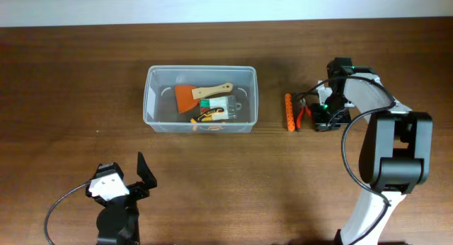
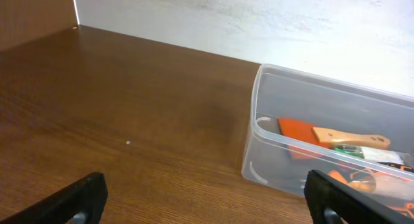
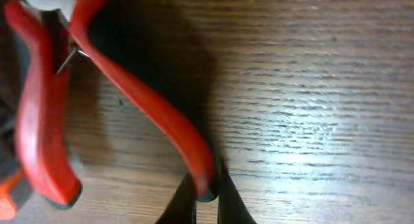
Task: Pack container
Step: 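Grasp the red-handled pliers with the right gripper, then place the red-handled pliers into the container and release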
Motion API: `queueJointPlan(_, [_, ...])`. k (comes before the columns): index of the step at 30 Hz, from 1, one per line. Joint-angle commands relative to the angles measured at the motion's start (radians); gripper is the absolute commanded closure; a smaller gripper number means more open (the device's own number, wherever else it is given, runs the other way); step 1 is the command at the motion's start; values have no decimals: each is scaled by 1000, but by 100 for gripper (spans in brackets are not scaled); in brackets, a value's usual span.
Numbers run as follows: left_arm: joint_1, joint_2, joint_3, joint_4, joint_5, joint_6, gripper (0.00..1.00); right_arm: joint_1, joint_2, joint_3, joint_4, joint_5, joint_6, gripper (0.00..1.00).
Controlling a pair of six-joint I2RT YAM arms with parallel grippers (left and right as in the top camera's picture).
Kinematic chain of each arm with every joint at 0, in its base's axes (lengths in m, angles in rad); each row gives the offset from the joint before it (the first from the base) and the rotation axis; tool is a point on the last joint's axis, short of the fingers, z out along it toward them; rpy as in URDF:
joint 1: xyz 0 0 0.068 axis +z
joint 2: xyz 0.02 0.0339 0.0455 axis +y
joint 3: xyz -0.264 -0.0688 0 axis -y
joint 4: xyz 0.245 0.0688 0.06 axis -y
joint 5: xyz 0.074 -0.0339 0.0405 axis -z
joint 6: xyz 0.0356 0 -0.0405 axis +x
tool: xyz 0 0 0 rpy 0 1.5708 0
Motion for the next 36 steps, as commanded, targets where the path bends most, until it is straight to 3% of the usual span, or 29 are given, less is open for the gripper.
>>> queueJointPlan(1, [-4, -5, -4, -1, -4, 9, 1, -6, -14, 0, -5, -3, 6, 96])
queueJointPlan(5, [-4, -5, -4, -1, -3, 9, 1, -6, -21, 95, -71, -3, 6, 96])
queueJointPlan(11, [-4, -5, -4, -1, -3, 9, 1, 19, -55, 401, -260, -26, 6, 96])
queueJointPlan(18, [-4, -5, -4, -1, -4, 9, 1, 173, -82, 729, -396, -68, 4, 96])
queueJointPlan(20, [-4, -5, -4, -1, -4, 9, 1, 241, -82, 746, -385, -68, -11, 96])
queueJointPlan(27, [-4, -5, -4, -1, -4, 9, 1, 453, -36, 701, -278, -21, -294, 96])
queueJointPlan(31, [-4, -5, -4, -1, -3, 9, 1, 497, 31, 669, -197, 23, -388, 96])
queueJointPlan(36, [-4, -5, -4, -1, -4, 9, 1, 497, 131, 660, -142, 20, -400, 96])
